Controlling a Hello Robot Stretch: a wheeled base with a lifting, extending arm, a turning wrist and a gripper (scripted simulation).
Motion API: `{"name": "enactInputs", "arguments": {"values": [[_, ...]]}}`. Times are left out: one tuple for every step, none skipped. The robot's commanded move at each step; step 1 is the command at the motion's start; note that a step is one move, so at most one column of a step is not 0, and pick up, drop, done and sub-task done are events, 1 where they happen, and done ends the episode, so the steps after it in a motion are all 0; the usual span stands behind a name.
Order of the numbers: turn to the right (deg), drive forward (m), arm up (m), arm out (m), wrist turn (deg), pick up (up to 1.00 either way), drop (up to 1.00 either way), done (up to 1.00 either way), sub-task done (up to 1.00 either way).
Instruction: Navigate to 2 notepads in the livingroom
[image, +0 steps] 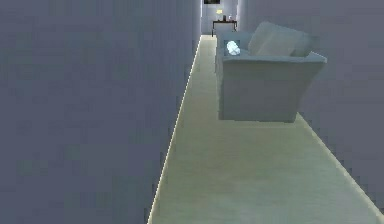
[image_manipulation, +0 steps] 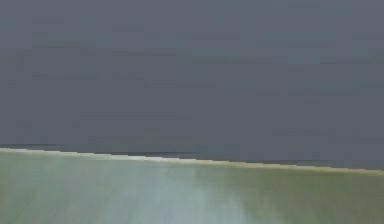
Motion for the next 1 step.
{"name": "enactInputs", "arguments": {"values": [[0.0, 1.00, 0.00, 0.00, 0.0, 0.00, 0.00, 0.00, 0.00]]}}
